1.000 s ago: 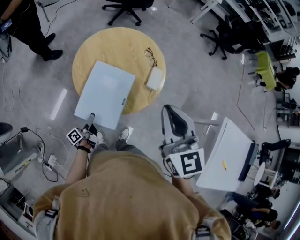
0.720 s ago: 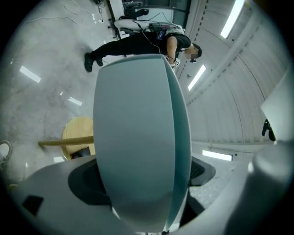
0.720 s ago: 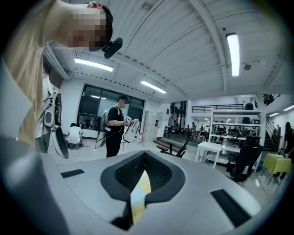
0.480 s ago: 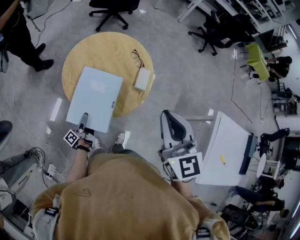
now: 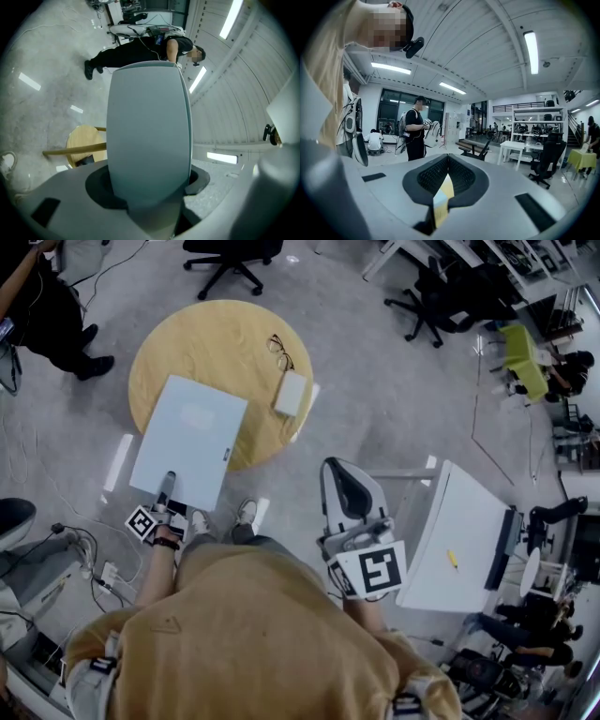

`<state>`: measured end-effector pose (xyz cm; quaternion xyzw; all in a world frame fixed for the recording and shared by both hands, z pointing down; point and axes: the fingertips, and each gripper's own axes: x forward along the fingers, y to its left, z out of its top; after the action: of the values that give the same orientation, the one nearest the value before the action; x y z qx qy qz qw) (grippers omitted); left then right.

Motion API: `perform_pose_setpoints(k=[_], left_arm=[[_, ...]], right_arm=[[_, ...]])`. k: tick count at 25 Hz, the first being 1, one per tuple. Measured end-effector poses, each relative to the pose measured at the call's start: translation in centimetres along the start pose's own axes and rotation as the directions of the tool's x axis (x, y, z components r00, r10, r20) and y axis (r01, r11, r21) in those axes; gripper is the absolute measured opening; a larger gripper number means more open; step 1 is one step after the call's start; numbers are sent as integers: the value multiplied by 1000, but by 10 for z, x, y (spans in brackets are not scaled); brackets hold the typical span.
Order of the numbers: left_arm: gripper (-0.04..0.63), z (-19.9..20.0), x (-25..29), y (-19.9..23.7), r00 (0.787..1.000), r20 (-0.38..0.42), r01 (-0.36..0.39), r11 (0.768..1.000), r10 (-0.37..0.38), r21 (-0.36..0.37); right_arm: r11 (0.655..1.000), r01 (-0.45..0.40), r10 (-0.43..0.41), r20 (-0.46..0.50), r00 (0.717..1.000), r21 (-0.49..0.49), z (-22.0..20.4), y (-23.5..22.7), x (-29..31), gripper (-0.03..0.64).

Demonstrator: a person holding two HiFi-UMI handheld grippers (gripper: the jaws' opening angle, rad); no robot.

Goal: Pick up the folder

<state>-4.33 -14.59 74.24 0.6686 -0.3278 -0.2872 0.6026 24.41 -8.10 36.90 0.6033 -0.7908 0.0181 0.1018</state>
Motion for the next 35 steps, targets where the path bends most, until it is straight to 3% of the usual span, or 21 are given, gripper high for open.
perform_pose_setpoints(k=[4, 9, 16, 21, 27, 32, 35], left_arm=[[273, 8, 2, -29, 1000, -3, 30, 999, -30, 41], [273, 35, 12, -77, 991, 54, 122, 990, -126, 75], [273, 76, 31, -170, 967, 60, 223, 941, -246, 255], [272, 104, 38, -256, 927, 82, 310, 870, -367, 383], [273, 135, 26, -352, 861, 118, 364, 763, -494, 534], [272, 153, 1, -410, 820, 131, 343, 661, -557, 667], [272, 163, -13, -435, 808, 154, 291, 613, -568, 734]], right_arm=[[999, -37, 37, 14, 999, 12, 1, 9, 10, 0], [997, -73, 73, 39, 997, 15, 7, 20, 25, 0], [997, -78, 76, 68, 995, 21, 11, 21, 37, 0], [997, -72, 69, 102, 992, 30, 21, 15, 45, 0], [992, -99, 83, 190, 978, 75, 50, 13, 52, 0], [990, -122, 96, 279, 956, 77, 84, 13, 55, 0], [991, -121, 96, 310, 946, 62, 98, 13, 57, 0]])
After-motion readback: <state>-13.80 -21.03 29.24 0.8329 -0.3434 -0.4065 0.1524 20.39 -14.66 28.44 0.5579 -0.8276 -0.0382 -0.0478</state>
